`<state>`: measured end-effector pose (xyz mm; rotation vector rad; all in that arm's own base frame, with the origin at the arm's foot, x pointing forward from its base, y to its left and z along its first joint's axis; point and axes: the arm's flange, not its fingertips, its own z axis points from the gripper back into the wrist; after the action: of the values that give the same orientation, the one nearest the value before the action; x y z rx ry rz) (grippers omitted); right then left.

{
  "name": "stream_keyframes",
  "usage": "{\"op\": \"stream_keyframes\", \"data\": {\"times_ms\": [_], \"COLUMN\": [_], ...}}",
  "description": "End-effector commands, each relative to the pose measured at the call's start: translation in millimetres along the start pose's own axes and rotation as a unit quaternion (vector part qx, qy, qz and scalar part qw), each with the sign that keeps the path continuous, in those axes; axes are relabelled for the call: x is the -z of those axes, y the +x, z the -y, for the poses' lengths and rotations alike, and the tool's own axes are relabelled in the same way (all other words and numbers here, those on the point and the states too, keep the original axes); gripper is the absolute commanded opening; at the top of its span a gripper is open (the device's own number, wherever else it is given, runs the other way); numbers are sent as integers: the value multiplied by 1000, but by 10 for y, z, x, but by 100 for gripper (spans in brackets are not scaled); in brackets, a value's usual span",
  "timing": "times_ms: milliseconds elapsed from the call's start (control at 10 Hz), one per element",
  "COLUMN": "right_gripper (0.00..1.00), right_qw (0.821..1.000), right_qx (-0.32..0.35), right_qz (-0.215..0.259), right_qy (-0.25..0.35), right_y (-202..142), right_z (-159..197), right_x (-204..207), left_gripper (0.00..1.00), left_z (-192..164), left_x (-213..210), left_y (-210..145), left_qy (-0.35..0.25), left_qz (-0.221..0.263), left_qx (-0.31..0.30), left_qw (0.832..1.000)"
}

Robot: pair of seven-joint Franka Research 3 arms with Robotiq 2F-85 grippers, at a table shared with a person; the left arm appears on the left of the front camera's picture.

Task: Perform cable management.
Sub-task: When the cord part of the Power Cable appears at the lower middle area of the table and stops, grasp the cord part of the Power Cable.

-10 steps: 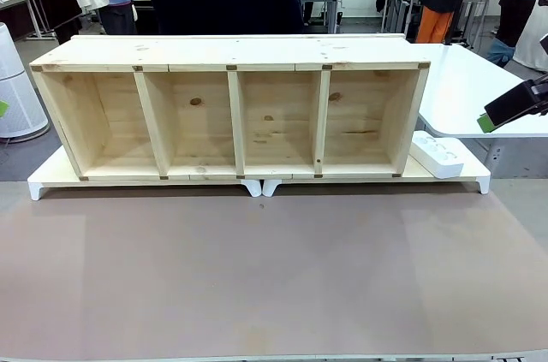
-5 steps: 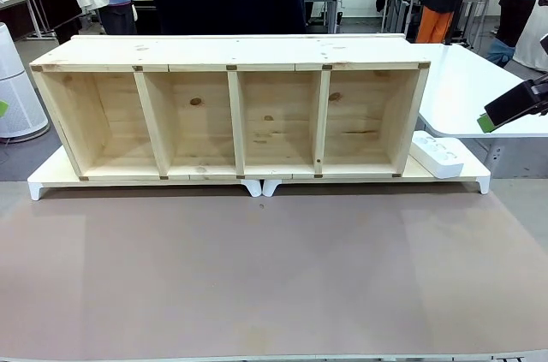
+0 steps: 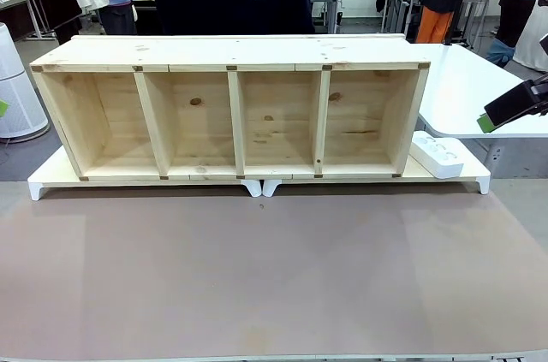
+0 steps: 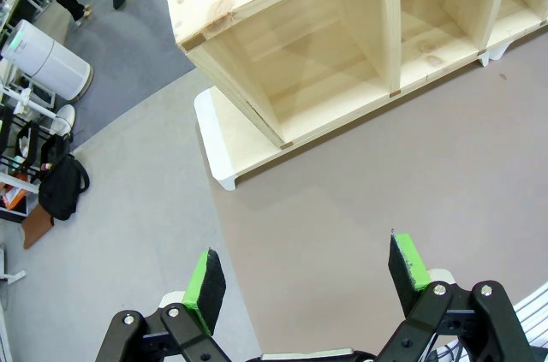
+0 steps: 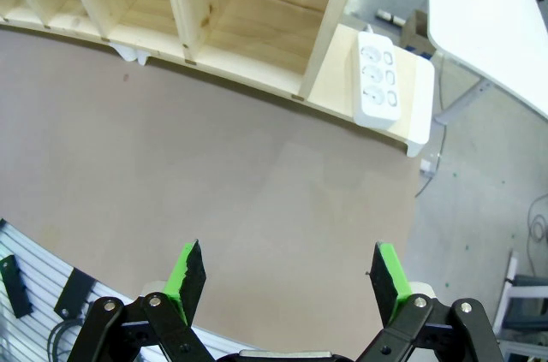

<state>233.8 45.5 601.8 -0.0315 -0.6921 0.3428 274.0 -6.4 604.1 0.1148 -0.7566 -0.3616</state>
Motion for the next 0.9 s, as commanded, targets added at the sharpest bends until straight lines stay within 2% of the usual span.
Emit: {"op": "stream_keyframes", "data": {"times_ms": [0, 800], "right_gripper": [100, 100], "right_qw": [1000, 1000], "right_qx": [0, 0], "right_qz": [2, 2], "right_qy": [-1, -1], "right_y": [6, 6], "right_z": [3, 3], "right_x": [-1, -1], "left_gripper": [100, 100], "left_z": [6, 6], "left_x": [-4, -4], "left_y": [7, 7], "left_qy": [1, 1], "left_qz": [1, 1], "left_qx": [-3, -3], "left_qw": [1000, 1000]}}
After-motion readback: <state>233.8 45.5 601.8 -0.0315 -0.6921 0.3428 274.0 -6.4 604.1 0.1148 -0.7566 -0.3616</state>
